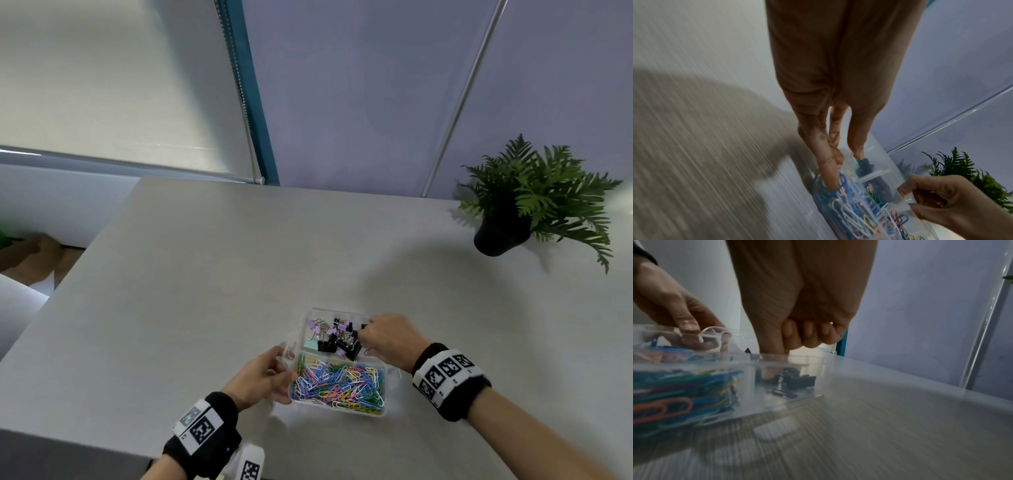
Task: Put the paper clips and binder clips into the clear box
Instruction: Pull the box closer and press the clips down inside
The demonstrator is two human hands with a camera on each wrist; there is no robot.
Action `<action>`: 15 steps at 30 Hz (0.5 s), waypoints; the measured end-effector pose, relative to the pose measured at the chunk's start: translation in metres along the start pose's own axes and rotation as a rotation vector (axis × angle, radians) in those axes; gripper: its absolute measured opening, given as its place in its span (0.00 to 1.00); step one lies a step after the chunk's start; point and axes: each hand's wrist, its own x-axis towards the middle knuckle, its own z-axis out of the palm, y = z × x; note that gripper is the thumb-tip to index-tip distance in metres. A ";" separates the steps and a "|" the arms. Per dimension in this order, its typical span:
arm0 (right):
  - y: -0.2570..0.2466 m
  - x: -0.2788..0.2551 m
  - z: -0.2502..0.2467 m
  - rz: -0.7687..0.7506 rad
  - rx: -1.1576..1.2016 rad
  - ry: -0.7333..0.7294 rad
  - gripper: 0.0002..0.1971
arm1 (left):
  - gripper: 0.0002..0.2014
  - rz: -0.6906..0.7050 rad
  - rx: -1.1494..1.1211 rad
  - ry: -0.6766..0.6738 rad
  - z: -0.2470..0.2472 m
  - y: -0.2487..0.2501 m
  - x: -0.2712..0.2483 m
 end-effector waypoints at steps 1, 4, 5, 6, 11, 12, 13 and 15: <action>0.000 0.001 0.004 -0.018 -0.006 0.016 0.07 | 0.15 0.000 0.000 -0.006 -0.001 0.000 0.000; -0.002 0.003 0.010 -0.027 -0.050 0.020 0.04 | 0.15 -0.001 -0.009 -0.016 -0.001 0.000 0.001; -0.002 0.003 0.010 -0.023 -0.054 0.014 0.04 | 0.15 -0.003 -0.011 -0.017 -0.002 0.000 0.001; -0.003 0.003 0.009 -0.024 -0.050 -0.002 0.05 | 0.15 -0.005 -0.015 -0.017 -0.001 0.000 0.002; -0.004 0.002 0.001 -0.019 -0.005 -0.032 0.08 | 0.14 -0.022 -0.030 -0.014 0.000 -0.001 0.000; -0.003 0.000 -0.001 -0.012 0.031 -0.036 0.09 | 0.15 -0.026 -0.031 -0.016 0.001 0.000 0.000; -0.003 -0.003 -0.005 0.000 0.087 -0.029 0.09 | 0.15 -0.029 -0.030 -0.018 0.001 0.001 -0.001; -0.003 -0.009 -0.014 0.027 0.232 0.046 0.07 | 0.15 -0.031 -0.025 -0.017 0.001 0.002 -0.001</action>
